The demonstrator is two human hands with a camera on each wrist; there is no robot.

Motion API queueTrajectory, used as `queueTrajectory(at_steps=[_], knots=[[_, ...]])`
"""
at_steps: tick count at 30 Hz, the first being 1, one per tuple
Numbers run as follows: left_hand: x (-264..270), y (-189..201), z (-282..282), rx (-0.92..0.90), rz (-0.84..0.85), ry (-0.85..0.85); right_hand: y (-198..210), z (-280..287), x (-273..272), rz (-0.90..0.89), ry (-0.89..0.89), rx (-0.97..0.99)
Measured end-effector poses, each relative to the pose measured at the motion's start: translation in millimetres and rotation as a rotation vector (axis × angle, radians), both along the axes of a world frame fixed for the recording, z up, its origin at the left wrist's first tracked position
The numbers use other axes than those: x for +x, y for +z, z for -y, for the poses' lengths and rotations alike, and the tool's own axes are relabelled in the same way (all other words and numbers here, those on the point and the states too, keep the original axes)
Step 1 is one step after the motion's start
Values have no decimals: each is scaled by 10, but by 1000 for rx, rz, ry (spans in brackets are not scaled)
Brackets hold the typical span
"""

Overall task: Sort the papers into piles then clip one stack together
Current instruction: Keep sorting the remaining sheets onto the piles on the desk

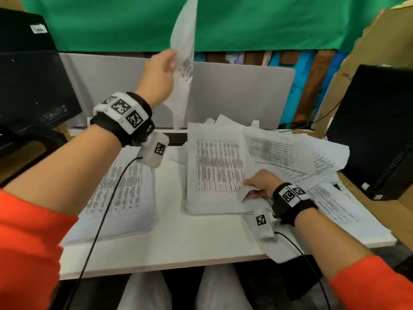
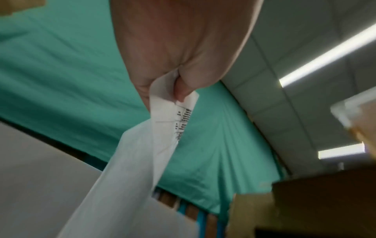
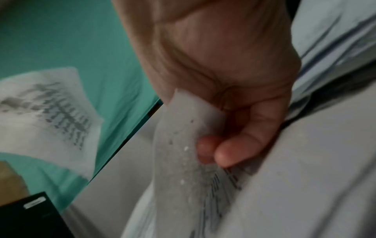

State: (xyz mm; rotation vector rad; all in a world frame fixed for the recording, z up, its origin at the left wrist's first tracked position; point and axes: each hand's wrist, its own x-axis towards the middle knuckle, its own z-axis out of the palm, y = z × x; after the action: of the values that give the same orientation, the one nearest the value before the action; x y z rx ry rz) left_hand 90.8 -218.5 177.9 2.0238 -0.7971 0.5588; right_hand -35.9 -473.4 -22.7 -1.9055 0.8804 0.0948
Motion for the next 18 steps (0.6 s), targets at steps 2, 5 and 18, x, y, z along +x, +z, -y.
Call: queueTrajectory(at_steps=[2, 5, 18], knots=[[-94, 114, 70, -164, -63, -168, -17, 14, -21, -47, -7, 15], [-276, 150, 100, -387, -224, -447, -29, 74, -34, -80, 13, -39], [-382, -1849, 320, -207, -1058, -26, -89, 200, -97, -120, 243, -169]])
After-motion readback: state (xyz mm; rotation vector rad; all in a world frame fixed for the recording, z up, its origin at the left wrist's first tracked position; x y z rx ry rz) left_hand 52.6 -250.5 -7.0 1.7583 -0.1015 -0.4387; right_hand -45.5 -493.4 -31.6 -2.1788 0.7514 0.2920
